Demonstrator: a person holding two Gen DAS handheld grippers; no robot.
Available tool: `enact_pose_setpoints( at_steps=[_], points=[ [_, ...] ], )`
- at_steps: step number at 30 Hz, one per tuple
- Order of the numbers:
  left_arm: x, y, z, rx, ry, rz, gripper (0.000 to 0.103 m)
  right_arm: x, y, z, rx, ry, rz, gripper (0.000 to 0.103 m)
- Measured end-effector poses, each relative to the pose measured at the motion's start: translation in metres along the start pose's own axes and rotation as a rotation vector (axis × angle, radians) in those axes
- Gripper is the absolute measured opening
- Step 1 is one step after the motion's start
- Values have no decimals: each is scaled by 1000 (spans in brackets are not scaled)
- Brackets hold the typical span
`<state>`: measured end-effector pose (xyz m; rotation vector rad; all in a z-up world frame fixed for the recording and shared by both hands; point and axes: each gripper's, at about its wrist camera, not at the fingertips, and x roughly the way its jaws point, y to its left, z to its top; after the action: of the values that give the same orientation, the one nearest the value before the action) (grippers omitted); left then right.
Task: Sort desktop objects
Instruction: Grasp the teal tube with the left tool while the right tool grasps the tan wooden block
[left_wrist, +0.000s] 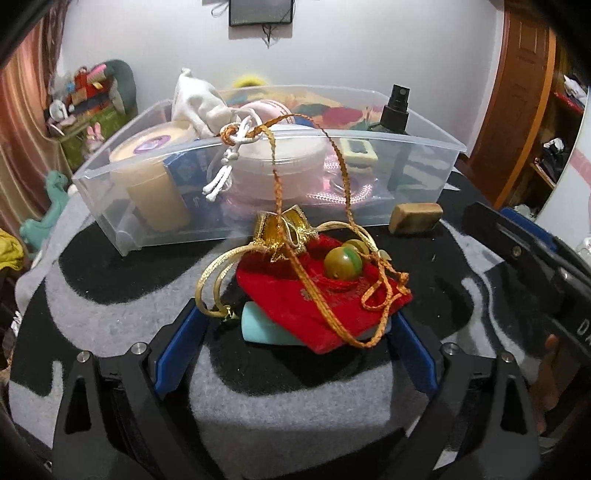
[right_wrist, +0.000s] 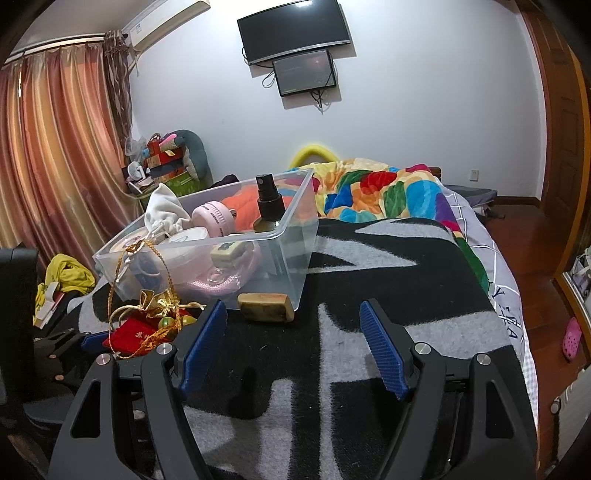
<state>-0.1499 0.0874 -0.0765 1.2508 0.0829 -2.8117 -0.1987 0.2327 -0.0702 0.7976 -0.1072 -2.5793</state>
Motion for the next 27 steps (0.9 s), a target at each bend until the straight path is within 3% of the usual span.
enact_pose_setpoints(
  at_steps=[2, 13, 16, 21, 25, 27],
  points=[
    [-5, -1, -4, 9, -14, 6, 82, 1, 0, 0, 0, 2, -4, 72],
    [-23, 52, -12, -74, -47, 19, 82, 11, 4, 5, -12, 53, -67, 72],
    [-25, 68, -12, -96, -58, 14, 82, 12, 6, 9, 17, 60, -48, 72],
    [-27, 98, -11, -144, -61, -74, 82, 26, 11, 9, 44, 118, -25, 72],
    [-37, 102, -16, -135, -89, -77, 82, 40, 11, 13, 125, 172, 31, 72],
    [-38, 103, -18, -116, -91, -83, 82, 47, 14, 13, 143, 194, 16, 72]
  ],
)
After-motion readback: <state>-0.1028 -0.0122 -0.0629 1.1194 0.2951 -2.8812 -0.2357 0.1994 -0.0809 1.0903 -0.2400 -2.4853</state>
